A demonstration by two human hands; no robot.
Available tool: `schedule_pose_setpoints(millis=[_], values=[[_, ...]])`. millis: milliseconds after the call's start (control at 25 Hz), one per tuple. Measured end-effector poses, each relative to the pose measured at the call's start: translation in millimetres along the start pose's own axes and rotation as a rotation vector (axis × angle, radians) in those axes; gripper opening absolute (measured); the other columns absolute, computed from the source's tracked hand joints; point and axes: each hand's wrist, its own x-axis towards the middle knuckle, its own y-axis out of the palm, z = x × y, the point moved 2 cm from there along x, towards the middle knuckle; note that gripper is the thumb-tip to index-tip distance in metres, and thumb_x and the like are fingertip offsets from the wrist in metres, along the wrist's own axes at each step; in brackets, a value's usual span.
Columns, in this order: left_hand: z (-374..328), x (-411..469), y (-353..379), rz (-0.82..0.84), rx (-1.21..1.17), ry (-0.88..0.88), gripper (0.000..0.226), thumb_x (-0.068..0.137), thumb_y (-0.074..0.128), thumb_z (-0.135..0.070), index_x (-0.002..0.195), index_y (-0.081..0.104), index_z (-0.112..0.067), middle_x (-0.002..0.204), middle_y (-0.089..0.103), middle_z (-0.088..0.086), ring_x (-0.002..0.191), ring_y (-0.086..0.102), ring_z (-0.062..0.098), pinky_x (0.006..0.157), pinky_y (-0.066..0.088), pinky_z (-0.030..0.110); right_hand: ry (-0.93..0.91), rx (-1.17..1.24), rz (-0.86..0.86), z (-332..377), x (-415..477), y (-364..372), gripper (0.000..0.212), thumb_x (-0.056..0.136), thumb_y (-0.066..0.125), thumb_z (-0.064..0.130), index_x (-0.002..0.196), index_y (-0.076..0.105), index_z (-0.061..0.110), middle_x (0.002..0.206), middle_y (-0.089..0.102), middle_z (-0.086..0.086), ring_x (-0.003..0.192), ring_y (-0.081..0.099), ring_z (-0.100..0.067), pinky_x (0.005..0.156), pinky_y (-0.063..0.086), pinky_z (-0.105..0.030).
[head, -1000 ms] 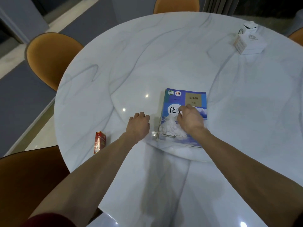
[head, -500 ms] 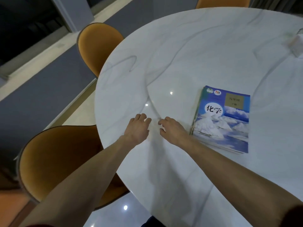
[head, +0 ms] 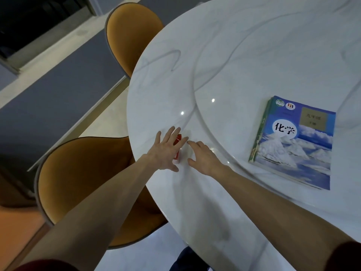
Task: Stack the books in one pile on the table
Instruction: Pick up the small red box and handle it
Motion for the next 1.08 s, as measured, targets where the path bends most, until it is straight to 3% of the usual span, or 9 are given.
schedule_pose_setpoints(millis=[240, 360, 480, 600, 680, 760, 920, 1080], values=[[6.4, 14.0, 9.0, -0.054, 0.028, 0.049, 0.104, 0.069, 0.072, -0.048, 0.148, 0.011, -0.018, 0.160, 0.000, 0.010, 0.148, -0.006, 0.026, 0.116, 0.010, 0.059, 0.072, 0.116, 0.024, -1.9, 9.9, 10.5, 0.062, 0.091, 0.053, 0.027, 0.145, 0.025, 0.019, 0.140, 0.041, -0.011, 0.124, 0.045, -0.027, 0.102, 0.041, -0.036], [7.5, 15.6, 9.1, -0.169, -0.065, 0.080, 0.085, 0.069, 0.072, -0.041, 0.139, 0.033, -0.012, 0.152, 0.025, 0.011, 0.143, 0.019, 0.026, 0.114, 0.023, 0.045, 0.114, 0.154, 0.038, -3.6, 15.2, 13.8, 0.061, 0.091, 0.052, 0.029, 0.145, 0.026, 0.019, 0.142, 0.039, -0.011, 0.126, 0.043, -0.027, 0.105, 0.040, -0.037], [9.6, 12.2, 8.9, -0.274, -0.188, 0.104, 0.071, 0.068, 0.072, -0.044, 0.125, 0.049, -0.010, 0.135, 0.043, 0.009, 0.127, 0.041, 0.026, 0.102, 0.037, 0.033, 0.173, 0.270, 0.009, -3.1, 19.6, 17.0, 0.057, 0.092, 0.051, 0.031, 0.143, 0.032, 0.018, 0.140, 0.042, -0.011, 0.125, 0.047, -0.026, 0.105, 0.041, -0.038], [7.7, 3.8, 6.8, -0.346, -0.396, 0.064, 0.078, 0.063, 0.071, -0.060, 0.123, 0.050, -0.015, 0.126, 0.047, 0.005, 0.105, 0.053, 0.019, 0.086, 0.045, 0.025, 0.289, 0.569, -0.096, -0.8, 20.9, 13.5, 0.055, 0.090, 0.054, 0.037, 0.139, 0.040, 0.017, 0.131, 0.053, -0.009, 0.116, 0.054, -0.023, 0.097, 0.047, -0.034], [1.5, -1.4, 5.5, -0.350, -0.526, 0.035, 0.086, 0.061, 0.066, -0.069, 0.126, 0.044, -0.017, 0.128, 0.043, 0.003, 0.098, 0.056, 0.016, 0.076, 0.045, 0.020, 0.352, 0.736, -0.134, -1.3, 20.7, 9.4, 0.050, 0.089, 0.058, 0.033, 0.135, 0.046, 0.016, 0.124, 0.060, -0.008, 0.103, 0.058, -0.019, 0.089, 0.049, -0.030], [-6.0, -4.7, 3.9, -0.376, -0.621, 0.028, 0.090, 0.060, 0.060, -0.075, 0.128, 0.041, -0.020, 0.129, 0.039, 0.000, 0.095, 0.055, 0.012, 0.073, 0.043, 0.017, 0.400, 0.864, -0.140, -5.9, 20.6, 5.4, 0.044, 0.087, 0.062, 0.023, 0.128, 0.053, 0.012, 0.119, 0.064, -0.013, 0.101, 0.061, -0.021, 0.092, 0.052, -0.034], [-18.4, -5.7, 2.4, -0.393, -0.696, 0.019, 0.090, 0.061, 0.058, -0.075, 0.132, 0.034, -0.024, 0.134, 0.034, -0.001, 0.103, 0.050, 0.009, 0.081, 0.045, 0.017, 0.465, 1.035, -0.091, -16.7, 14.4, -3.7, 0.037, 0.086, 0.064, 0.013, 0.122, 0.058, 0.003, 0.118, 0.065, -0.018, 0.107, 0.064, -0.030, 0.098, 0.051, -0.043], [-30.5, 0.2, 0.0, -0.335, -0.633, 0.018, 0.090, 0.071, 0.068, -0.056, 0.142, 0.028, -0.017, 0.150, 0.023, 0.007, 0.132, 0.038, 0.022, 0.099, 0.042, 0.027, 0.481, 1.138, -0.128, -21.9, 2.9, -14.2, 0.026, 0.086, 0.063, 0.006, 0.112, 0.060, 0.005, 0.102, 0.068, -0.015, 0.088, 0.069, -0.026, 0.079, 0.058, -0.036]])
